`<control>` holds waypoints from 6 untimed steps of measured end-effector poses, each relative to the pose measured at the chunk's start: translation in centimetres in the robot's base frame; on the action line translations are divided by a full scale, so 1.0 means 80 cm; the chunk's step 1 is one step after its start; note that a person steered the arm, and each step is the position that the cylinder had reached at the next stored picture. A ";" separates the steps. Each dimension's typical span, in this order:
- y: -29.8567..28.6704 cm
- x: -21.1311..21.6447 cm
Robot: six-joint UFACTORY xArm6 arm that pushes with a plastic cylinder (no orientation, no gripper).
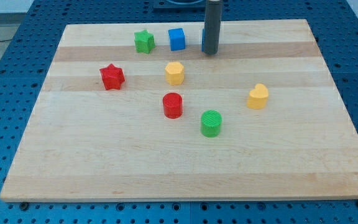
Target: Push the yellow hexagon slightly up
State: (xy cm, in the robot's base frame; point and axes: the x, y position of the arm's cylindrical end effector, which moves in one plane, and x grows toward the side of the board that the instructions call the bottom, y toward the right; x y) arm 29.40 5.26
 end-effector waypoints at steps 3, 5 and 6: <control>-0.007 0.002; -0.117 0.028; -0.170 0.066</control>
State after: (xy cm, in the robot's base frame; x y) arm 34.64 -8.34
